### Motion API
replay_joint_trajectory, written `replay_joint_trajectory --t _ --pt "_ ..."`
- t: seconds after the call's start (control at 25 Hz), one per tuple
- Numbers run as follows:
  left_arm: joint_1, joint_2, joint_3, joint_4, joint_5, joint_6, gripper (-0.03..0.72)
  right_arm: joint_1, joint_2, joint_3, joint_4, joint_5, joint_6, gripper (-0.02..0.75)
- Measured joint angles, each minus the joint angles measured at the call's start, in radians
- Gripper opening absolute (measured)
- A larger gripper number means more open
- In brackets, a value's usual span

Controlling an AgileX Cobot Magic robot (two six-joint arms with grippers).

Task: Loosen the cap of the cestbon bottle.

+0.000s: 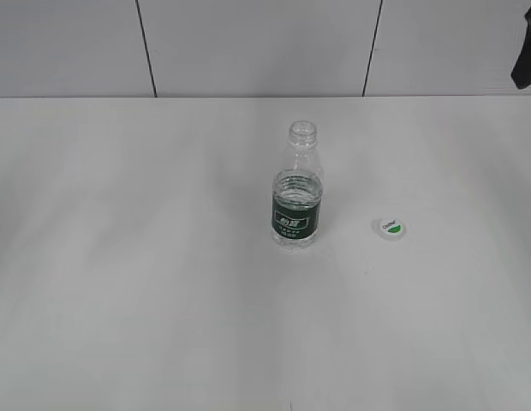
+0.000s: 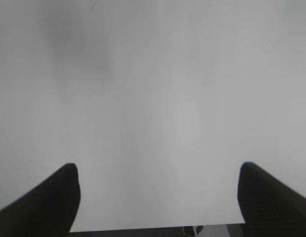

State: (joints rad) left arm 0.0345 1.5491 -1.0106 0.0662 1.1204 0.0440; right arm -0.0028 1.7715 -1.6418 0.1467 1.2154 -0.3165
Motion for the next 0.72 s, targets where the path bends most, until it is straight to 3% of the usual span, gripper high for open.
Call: replay_joint_trajectory --t 0.32,0.72 --pt "0.0 -0.167 0.105 -0.066 0.021 0.0 0.587 0.0 -0.123 0.055 0.019 0.001 -0.001 0.57" --pt "0.0 -0.418 0.222 -0.091 0.029 0.002 0.587 0.0 -0.326 0.273 0.027 0.003 -0.001 0.569"
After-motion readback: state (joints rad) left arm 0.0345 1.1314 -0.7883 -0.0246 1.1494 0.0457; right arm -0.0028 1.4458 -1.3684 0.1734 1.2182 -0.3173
